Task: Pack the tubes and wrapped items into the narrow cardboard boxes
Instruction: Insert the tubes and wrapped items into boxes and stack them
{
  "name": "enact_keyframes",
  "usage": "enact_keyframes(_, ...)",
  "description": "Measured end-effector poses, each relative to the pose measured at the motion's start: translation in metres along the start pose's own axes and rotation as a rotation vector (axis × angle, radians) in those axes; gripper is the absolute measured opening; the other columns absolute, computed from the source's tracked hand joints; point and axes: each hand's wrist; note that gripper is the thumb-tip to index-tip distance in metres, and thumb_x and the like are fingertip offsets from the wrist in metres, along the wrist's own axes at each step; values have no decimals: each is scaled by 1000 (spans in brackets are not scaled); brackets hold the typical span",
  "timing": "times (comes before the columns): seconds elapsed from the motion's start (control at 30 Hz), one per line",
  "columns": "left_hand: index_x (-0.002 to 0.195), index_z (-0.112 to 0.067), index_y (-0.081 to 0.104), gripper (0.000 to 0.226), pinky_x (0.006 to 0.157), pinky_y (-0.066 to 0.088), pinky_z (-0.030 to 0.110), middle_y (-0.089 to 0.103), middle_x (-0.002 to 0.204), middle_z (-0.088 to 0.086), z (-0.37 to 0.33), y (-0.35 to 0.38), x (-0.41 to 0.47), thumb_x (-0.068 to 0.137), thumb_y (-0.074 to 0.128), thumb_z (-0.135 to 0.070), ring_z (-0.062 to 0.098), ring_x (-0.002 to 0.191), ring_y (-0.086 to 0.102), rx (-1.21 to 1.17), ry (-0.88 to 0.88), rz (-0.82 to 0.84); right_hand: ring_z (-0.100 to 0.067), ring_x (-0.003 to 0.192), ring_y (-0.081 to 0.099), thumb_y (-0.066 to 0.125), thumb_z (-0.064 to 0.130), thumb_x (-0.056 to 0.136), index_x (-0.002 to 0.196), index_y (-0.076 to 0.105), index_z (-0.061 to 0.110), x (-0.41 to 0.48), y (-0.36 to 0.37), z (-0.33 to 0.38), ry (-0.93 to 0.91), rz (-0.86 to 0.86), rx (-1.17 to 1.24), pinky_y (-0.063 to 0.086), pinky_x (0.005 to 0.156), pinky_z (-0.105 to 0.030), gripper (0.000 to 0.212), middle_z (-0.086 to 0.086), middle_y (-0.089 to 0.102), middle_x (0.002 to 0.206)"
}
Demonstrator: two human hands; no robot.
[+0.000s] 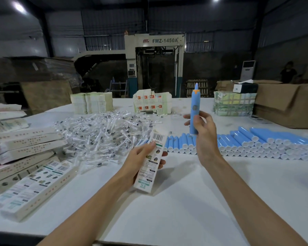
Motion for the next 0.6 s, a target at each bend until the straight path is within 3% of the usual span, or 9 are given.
enact_keyframes(0.13,116,-22,82,34,75,65,37,77,121,22,-2,5,-2,101,69,-50,35,91,80,39,-1,60,-30,107,69,47,11,111,149,37,16,-5,10,11,25,94,359,56,99,-41,40,-14,70,116)
enact_keyframes(0.23,118,-22,81,39,75,65,39,77,123,22,0,6,-1,99,71,-54,36,92,79,67,-7,99,-39,119,69,57,9,106,153,32,18,-3,11,17,3,153,456,58,101,-47,54,-19,65,128)
enact_keyframes(0.33,120,-20,80,44,76,65,40,76,124,23,1,6,1,98,72,-57,37,93,79,77,-15,132,-43,118,69,66,12,99,146,37,19,-5,15,19,43,161,343,57,101,-54,56,-23,57,139)
enact_keyframes(0.43,121,-20,79,45,78,65,42,76,124,23,3,4,2,98,71,-58,38,93,79,88,-8,143,-39,110,73,67,11,99,138,38,25,-8,20,12,85,120,123,59,97,-55,50,-16,60,134)
enact_keyframes(0.53,121,-19,79,46,78,65,43,76,123,23,4,4,2,98,71,-58,39,93,78,98,-3,131,-26,106,75,69,11,98,141,34,33,-7,18,5,53,129,-26,62,93,-46,60,-7,64,129)
enact_keyframes(0.6,121,-19,79,46,77,65,43,77,122,22,3,4,1,97,72,-58,38,93,79,96,8,119,-14,108,73,72,13,96,152,24,40,-5,14,3,43,163,-113,60,85,-26,78,-5,68,126)
Point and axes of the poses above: each hand's wrist, its own x-axis towards the middle knuckle, its own y-axis out of the palm, z = x × y
